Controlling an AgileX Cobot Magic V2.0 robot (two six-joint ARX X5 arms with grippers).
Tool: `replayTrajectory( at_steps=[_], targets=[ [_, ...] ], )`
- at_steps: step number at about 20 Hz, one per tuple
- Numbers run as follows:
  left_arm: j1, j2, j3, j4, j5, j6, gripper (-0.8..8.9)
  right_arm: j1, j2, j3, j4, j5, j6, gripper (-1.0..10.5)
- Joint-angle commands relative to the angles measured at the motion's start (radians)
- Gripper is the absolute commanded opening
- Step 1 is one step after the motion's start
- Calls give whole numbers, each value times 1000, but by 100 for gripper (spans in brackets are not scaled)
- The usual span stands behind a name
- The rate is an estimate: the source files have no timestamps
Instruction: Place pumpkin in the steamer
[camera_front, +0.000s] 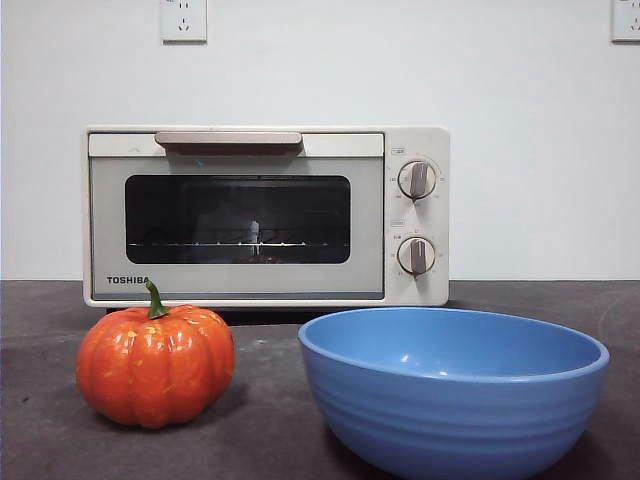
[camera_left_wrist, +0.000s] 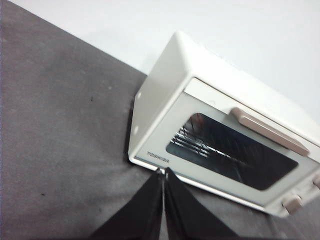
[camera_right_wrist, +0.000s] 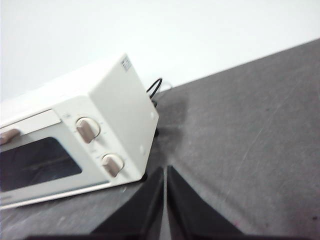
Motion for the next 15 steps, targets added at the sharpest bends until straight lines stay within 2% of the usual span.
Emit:
replayTrajectory(
  at_steps=[1,6,15],
  targets=[
    [2,61,112,-42,52,94,16,0,61,86,-34,-55,-30,6],
    [2,190,274,-162,145,203,16,0,197,233,-143,-154,-116,6],
    [-3,394,515,-410,320,403,16,9,446,502,-430,-288,-356,6]
  ],
)
